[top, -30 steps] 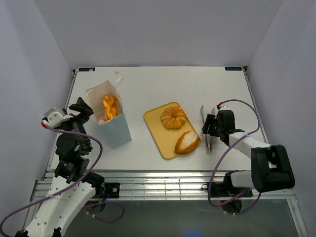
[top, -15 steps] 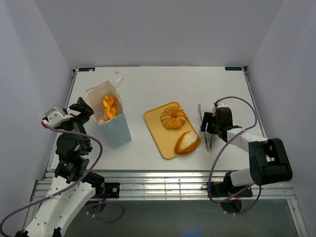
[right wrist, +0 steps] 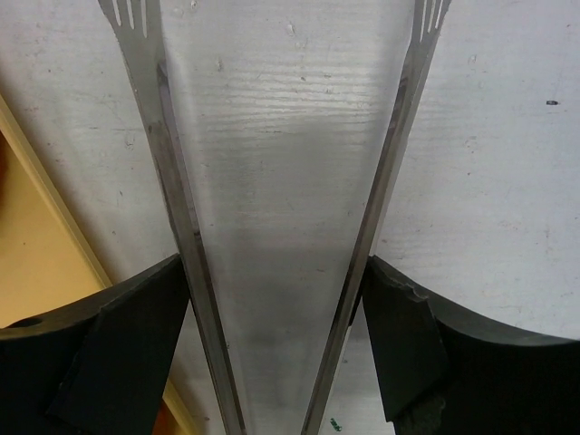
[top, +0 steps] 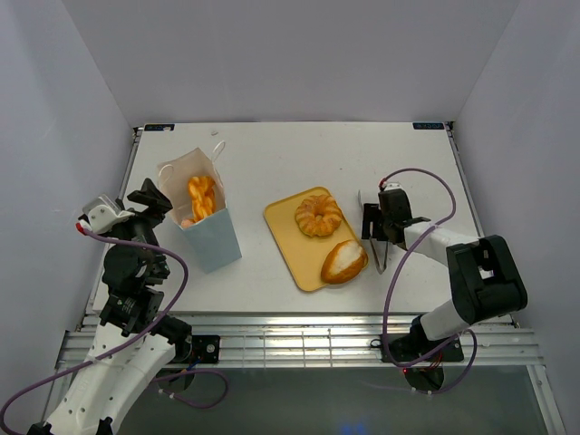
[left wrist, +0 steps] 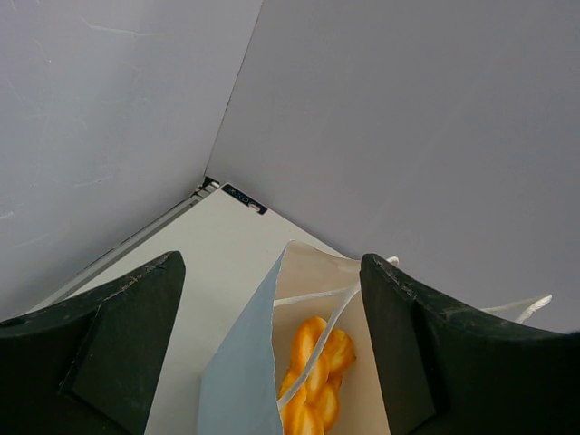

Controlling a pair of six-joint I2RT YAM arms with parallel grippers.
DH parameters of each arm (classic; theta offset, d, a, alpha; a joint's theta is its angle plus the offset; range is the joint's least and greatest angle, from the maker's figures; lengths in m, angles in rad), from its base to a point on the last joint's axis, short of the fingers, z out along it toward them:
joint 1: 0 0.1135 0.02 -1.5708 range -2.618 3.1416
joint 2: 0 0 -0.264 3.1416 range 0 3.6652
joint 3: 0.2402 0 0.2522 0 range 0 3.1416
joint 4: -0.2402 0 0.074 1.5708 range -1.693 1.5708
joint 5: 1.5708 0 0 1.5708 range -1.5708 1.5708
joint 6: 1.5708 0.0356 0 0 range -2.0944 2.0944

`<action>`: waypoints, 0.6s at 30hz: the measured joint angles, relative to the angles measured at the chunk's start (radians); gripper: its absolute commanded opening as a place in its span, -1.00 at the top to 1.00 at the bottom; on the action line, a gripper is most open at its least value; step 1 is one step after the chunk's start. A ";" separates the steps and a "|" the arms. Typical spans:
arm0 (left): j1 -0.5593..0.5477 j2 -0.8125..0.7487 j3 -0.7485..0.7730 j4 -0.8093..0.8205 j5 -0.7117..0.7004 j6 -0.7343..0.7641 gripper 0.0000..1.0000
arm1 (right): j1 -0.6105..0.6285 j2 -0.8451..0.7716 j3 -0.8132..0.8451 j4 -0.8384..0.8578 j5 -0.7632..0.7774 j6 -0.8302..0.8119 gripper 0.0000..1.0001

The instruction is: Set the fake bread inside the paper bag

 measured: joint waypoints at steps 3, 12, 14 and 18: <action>0.000 0.000 0.000 0.000 0.000 0.000 -0.76 | 0.014 0.021 0.020 -0.015 0.026 -0.005 -0.66; -0.001 -0.001 0.000 0.002 0.000 0.003 -0.77 | 0.038 0.055 0.061 -0.034 0.042 -0.001 -0.88; -0.002 -0.001 0.000 0.001 0.000 0.003 -0.76 | 0.043 0.063 0.074 -0.046 0.045 -0.002 -0.89; -0.002 -0.001 0.000 0.003 0.000 0.004 -0.77 | 0.046 0.066 0.087 -0.069 0.045 -0.003 -0.80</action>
